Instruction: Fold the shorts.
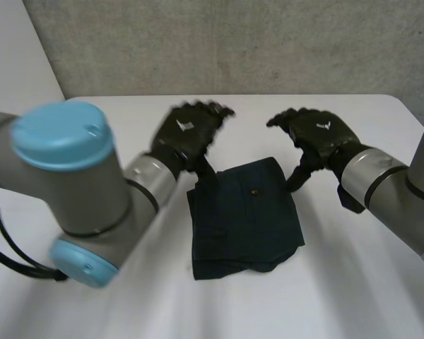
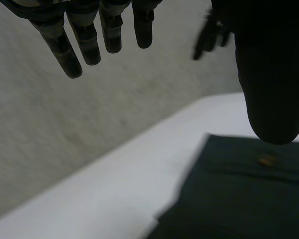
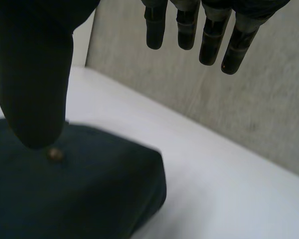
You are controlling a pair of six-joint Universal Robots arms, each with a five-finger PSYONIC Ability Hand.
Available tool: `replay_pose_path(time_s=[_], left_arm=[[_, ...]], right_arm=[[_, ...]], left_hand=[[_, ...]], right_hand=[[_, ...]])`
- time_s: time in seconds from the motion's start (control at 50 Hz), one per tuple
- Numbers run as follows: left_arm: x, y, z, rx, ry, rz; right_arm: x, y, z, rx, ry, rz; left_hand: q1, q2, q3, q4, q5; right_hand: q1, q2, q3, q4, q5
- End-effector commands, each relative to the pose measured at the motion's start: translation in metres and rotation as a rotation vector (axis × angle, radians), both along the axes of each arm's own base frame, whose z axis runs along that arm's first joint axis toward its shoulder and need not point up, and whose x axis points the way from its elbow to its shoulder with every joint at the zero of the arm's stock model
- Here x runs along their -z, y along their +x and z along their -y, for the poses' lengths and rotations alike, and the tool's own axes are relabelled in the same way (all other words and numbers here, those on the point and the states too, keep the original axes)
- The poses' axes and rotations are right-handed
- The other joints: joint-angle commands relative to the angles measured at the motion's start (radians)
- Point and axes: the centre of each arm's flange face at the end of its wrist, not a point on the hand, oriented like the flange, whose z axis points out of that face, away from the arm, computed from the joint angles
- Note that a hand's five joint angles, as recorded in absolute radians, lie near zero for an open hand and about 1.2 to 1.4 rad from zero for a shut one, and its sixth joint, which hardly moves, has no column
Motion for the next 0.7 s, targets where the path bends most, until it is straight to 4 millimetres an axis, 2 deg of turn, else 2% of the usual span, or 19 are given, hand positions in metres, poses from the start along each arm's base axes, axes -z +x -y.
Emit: replay_pose_path(time_s=[0.02,0.04,0.12,0.2,0.3,0.4,0.48,0.5,0.54,0.56,0.58,0.62,0.64,0.66,0.68,0.7], left_arm=[[0.062,-0.006,-0.015,-0.006,0.159,0.155],[0.072,-0.004,-0.013,-0.041,0.174,0.183],[0.093,0.003,-0.009,-0.125,0.203,0.256],[0.106,0.009,-0.009,-0.15,0.249,0.312],[0.11,0.011,-0.01,-0.149,0.275,0.335],[0.1,0.008,-0.012,-0.125,0.26,0.312],[0.063,0.003,-0.013,-0.08,0.2,0.232],[0.045,0.003,-0.013,-0.073,0.169,0.198],[0.025,0.005,-0.014,-0.072,0.131,0.16],[0.012,0.007,-0.013,-0.079,0.108,0.137],[-0.013,0.014,-0.009,-0.1,0.06,0.088],[-0.039,0.026,0.001,-0.139,0.012,0.039],[-0.067,0.043,0.013,-0.191,-0.042,-0.012],[-0.08,0.052,0.018,-0.213,-0.069,-0.034],[-0.105,0.069,0.025,-0.242,-0.11,-0.071],[-0.109,0.071,0.025,-0.242,-0.112,-0.074]], right_arm=[[0.049,0.002,0.008,-0.014,0.083,-0.159],[0.058,0.002,0.01,-0.011,0.09,-0.189],[0.087,0.0,0.016,0.003,0.121,-0.275],[0.104,-0.001,0.019,0.009,0.131,-0.344],[0.108,-0.003,0.018,0.0,0.121,-0.384],[0.096,-0.001,0.019,-0.005,0.084,-0.372],[0.061,0.0,0.021,0.014,-0.01,-0.319],[0.043,0.001,0.022,0.029,-0.067,-0.289],[0.024,0.001,0.024,0.05,-0.123,-0.249],[0.005,-0.001,0.026,0.081,-0.172,-0.2],[-0.003,-0.002,0.028,0.102,-0.191,-0.172],[-0.023,-0.007,0.03,0.149,-0.231,-0.118],[-0.049,-0.012,0.028,0.198,-0.277,-0.059],[-0.065,-0.016,0.024,0.225,-0.305,-0.026],[-0.095,-0.024,0.016,0.283,-0.359,0.023],[-0.101,-0.027,0.013,0.298,-0.37,0.028]], left_hand=[[0.014,0.007,-0.004,0.003,-0.015],[0.017,0.01,-0.001,0.005,-0.012],[0.017,0.01,-0.001,0.006,-0.012],[0.017,0.01,-0.001,0.005,-0.012],[0.017,0.01,-0.001,0.005,-0.012],[0.02,0.013,0.002,0.008,-0.009],[0.017,0.01,-0.001,0.006,-0.012],[0.02,0.013,0.002,0.008,-0.009],[0.02,0.013,0.002,0.008,-0.009],[0.02,0.013,0.002,0.008,-0.009],[0.02,0.013,0.002,0.008,-0.009],[0.02,0.013,0.002,0.008,-0.009],[0.02,0.013,0.002,0.008,-0.009],[0.02,0.013,0.002,0.008,-0.009],[0.023,0.015,0.004,0.011,-0.006],[0.023,0.016,0.004,0.011,-0.006]], right_hand=[[-0.025,-0.04,-0.036,-0.055,-0.06],[-0.025,-0.04,-0.036,-0.055,-0.06],[-0.025,-0.04,-0.036,-0.055,-0.06],[-0.025,-0.04,-0.036,-0.055,-0.06],[-0.025,-0.04,-0.036,-0.055,-0.06],[-0.025,-0.04,-0.036,-0.055,-0.06],[-0.025,-0.04,-0.036,-0.055,-0.06],[-0.025,-0.04,-0.036,-0.055,-0.06],[-0.025,-0.04,-0.036,-0.055,-0.06],[-0.025,-0.04,-0.036,-0.055,-0.06],[-0.025,-0.04,-0.036,-0.055,-0.06],[-0.025,-0.04,-0.036,-0.055,-0.06],[-0.025,-0.04,-0.036,-0.055,-0.06],[-0.025,-0.04,-0.036,-0.055,-0.06],[-0.025,-0.04,-0.036,-0.055,-0.06],[-0.025,-0.04,-0.036,-0.055,-0.06]])
